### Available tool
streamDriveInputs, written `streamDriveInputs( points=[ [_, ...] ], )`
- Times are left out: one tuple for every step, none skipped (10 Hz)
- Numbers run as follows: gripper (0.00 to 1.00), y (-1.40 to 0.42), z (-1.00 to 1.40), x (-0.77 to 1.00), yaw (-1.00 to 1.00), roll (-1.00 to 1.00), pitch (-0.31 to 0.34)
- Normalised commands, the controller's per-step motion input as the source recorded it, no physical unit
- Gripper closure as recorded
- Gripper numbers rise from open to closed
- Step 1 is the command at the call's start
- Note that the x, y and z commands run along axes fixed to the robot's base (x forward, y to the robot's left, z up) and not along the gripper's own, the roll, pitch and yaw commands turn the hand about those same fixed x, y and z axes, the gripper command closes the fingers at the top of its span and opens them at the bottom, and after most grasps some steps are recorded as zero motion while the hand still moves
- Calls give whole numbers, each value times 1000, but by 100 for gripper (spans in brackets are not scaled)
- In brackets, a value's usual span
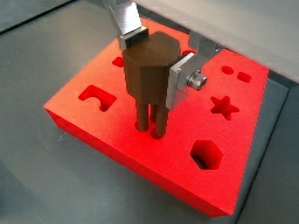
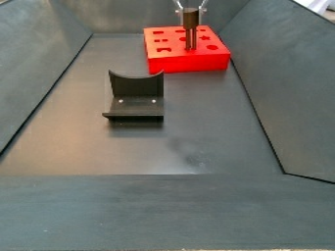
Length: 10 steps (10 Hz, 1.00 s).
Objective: Pick up the 3 prong object. Move up. Move to above the board. Insert the 3 prong object.
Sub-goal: Insert the 3 prong object.
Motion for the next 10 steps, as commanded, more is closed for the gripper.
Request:
streamDriveInputs(
  points=[
    [100,14,-369,197,-71,0,-49],
    [100,26,-223,243,-460,0,0],
    [100,0,-251,260,-769,0,-3],
    [100,0,-437,220,-854,31,-14],
    [100,0,-511,11,-760,24,-59],
    [100,0,-494,-60,-437,0,-106],
    [100,0,-540,-146,-234,46,-89],
    [100,0,-486,-123,-143,84,-53],
    [100,0,0,-14,-46,0,0],
    [100,0,0,0,0,0,0]
  ],
)
